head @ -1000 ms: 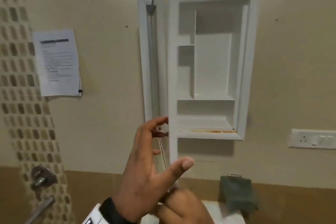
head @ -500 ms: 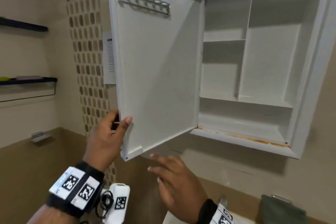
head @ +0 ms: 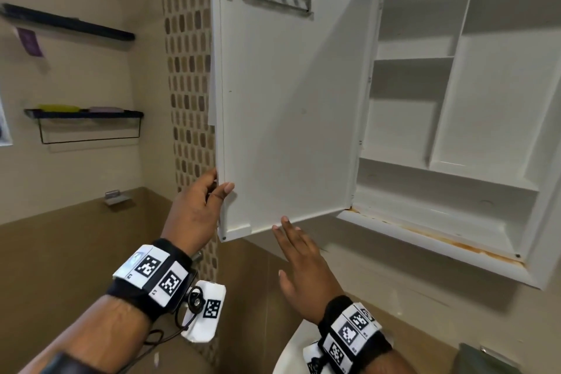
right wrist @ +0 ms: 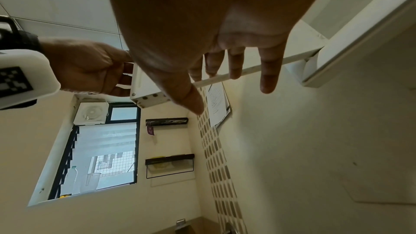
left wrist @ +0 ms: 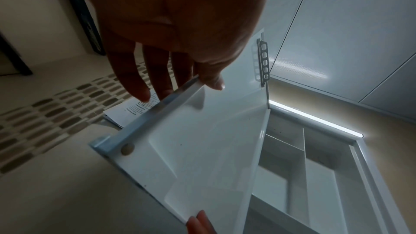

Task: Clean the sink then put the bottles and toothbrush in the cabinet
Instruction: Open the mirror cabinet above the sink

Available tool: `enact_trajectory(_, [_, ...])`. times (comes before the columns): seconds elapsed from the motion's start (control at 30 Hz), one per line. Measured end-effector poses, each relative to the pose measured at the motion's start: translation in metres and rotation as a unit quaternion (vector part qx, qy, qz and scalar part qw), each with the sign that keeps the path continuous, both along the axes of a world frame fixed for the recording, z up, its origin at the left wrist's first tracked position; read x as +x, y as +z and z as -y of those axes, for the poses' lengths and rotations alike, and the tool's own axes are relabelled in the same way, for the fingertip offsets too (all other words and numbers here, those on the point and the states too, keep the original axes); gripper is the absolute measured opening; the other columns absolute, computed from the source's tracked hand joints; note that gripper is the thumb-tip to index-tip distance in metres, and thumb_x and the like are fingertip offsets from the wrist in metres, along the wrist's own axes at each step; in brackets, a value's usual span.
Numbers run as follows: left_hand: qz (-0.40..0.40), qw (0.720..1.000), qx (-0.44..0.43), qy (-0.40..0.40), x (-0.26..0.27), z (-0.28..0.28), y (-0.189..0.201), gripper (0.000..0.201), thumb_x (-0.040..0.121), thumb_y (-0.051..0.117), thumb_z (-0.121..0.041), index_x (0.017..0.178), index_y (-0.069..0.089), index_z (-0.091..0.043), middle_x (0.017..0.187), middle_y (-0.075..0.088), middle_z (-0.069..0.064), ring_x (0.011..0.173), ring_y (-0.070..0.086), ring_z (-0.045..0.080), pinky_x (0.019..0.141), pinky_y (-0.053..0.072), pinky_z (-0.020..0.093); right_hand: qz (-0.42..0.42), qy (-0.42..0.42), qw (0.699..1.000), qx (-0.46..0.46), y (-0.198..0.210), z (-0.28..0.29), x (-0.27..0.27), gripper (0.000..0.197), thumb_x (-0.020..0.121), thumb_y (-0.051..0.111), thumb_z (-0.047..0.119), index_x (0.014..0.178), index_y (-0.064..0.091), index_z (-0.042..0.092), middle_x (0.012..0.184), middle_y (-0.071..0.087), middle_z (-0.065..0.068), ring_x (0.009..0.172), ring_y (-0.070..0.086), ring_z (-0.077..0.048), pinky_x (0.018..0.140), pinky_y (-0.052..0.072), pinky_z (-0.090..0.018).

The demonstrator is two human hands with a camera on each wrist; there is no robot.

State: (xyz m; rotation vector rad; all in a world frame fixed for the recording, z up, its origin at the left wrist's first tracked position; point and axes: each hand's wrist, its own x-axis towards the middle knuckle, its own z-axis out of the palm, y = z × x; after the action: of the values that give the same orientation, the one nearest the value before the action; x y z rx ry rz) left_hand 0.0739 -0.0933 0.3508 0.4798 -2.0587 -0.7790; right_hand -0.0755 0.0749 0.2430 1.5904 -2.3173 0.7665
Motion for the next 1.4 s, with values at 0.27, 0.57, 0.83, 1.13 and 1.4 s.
enact_trajectory(0.27, [0.013, 1.0, -0.002, 0.015, 0.012, 0.005, -0.037, 0.025, 0.1, 0.053, -0.039, 0.119, 0.065, -0.027, 0.103, 0.073, -0.01, 0.093, 0.068, 0.006, 0.086, 0.057, 0.041, 0.009, 0.037, 0.999, 0.007, -0.018, -0.005, 0.002, 0.083, 0.096, 0.052, 0.027, 0.152, -0.004, 0.051, 0.155, -0.033, 0.028, 0.152, -0.007, -0.013, 0.12, 0.017, -0.03])
enact_trajectory(0.57, [0.058, 0.997, 0.041, 0.023, 0.085, -0.002, -0.142, 0.034, 0.094, 0.066, -0.027, 0.128, 0.062, -0.026, 0.111, 0.07, -0.014, 0.098, 0.066, 0.001, 0.087, 0.05, 0.013, 0.083, 0.083, 0.992, 0.055, -0.121, 0.013, 0.028, 0.069, 0.085, 0.053, 0.029, 0.151, 0.036, 0.031, 0.166, 0.013, 0.007, 0.148, 0.024, -0.024, 0.117, 0.005, -0.018])
enact_trajectory(0.83, [0.291, 0.93, 0.169, 0.146, 0.241, 0.031, -0.309, 0.023, 0.093, 0.066, -0.023, 0.112, 0.065, -0.035, 0.095, 0.07, -0.019, 0.085, 0.066, -0.004, 0.086, 0.053, 0.021, 0.213, 0.096, 0.956, 0.179, -0.208, 0.027, 0.084, 0.053, 0.09, 0.066, 0.023, 0.142, 0.052, 0.027, 0.146, 0.052, 0.002, 0.134, 0.045, -0.022, 0.109, 0.026, -0.022])
enact_trajectory(1.13, [0.367, 0.847, 0.294, 0.246, 0.357, 0.079, -0.397, 0.018, 0.094, 0.063, -0.016, 0.111, 0.068, -0.018, 0.099, 0.071, -0.002, 0.087, 0.065, 0.014, 0.074, 0.04, 0.02, 0.35, 0.064, 0.903, 0.24, -0.241, 0.104, 0.134, 0.044, 0.091, 0.067, 0.02, 0.13, 0.056, 0.038, 0.121, 0.068, 0.009, 0.117, 0.061, -0.012, 0.104, 0.045, -0.032])
enact_trajectory(1.4, [0.352, 0.84, 0.331, 0.245, 0.396, 0.128, -0.414, 0.013, 0.095, 0.063, -0.025, 0.108, 0.064, -0.029, 0.094, 0.068, -0.009, 0.088, 0.064, 0.009, 0.075, 0.044, 0.024, 0.373, -0.023, 0.892, 0.252, -0.277, 0.182, 0.164, 0.024, 0.091, 0.066, 0.019, 0.112, 0.068, 0.03, 0.102, 0.073, 0.005, 0.098, 0.067, -0.015, 0.091, 0.051, -0.029])
